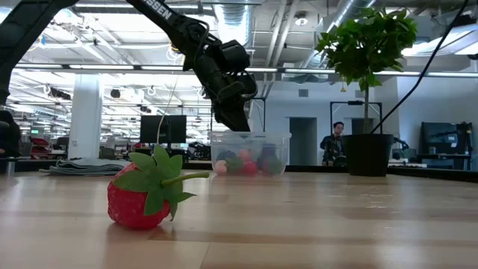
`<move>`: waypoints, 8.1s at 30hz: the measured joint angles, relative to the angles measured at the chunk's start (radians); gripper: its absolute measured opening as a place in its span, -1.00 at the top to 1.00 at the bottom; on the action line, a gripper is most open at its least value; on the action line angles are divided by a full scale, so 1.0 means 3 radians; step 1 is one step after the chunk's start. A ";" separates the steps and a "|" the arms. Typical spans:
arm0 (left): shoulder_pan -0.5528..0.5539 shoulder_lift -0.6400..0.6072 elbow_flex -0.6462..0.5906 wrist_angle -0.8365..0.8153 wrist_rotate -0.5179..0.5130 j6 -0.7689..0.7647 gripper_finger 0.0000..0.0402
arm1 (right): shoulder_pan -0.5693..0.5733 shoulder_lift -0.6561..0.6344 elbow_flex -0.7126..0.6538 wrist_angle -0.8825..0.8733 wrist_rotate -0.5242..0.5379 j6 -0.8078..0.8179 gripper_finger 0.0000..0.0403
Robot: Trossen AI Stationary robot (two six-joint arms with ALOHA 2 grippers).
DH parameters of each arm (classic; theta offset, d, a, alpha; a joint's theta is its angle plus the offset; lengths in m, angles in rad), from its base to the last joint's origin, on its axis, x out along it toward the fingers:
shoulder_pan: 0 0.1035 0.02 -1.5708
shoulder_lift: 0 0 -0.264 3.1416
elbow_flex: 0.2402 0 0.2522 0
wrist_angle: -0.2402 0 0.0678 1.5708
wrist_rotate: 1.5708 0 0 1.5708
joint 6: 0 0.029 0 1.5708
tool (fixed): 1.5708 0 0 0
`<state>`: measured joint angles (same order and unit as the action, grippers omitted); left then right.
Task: Pick and placing Produce into tupperware
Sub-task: Put the eggplant into the transparent bin, then put the strawberry into the transparent bin
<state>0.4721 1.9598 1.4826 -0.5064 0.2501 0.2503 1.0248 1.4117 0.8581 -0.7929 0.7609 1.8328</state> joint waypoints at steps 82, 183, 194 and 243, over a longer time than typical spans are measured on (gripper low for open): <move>-0.4008 -0.1236 -0.1327 0.0174 -0.2375 -0.3438 0.04 | -0.0036 0.0000 0.0001 0.0080 0.0337 -0.0942 -0.29; -0.3424 0.0022 -0.1443 0.2085 -0.1347 -0.2039 -0.31 | -0.0037 0.0000 0.0001 0.0303 0.0096 -0.1048 -0.29; -0.3406 0.0022 -0.1443 0.2112 -0.1403 -0.1999 -0.31 | -0.0037 0.0000 0.0000 0.0306 0.0097 -0.1048 -0.29; -0.3300 0.0304 -0.1228 0.2210 -0.1074 -0.1800 -0.31 | -0.0037 0.0000 0.0000 0.0277 0.0079 -0.1049 -0.29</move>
<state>-0.5179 2.0510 1.1141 0.1565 -0.0723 -0.2898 1.0137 1.4117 0.8581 -0.7097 0.7845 1.5181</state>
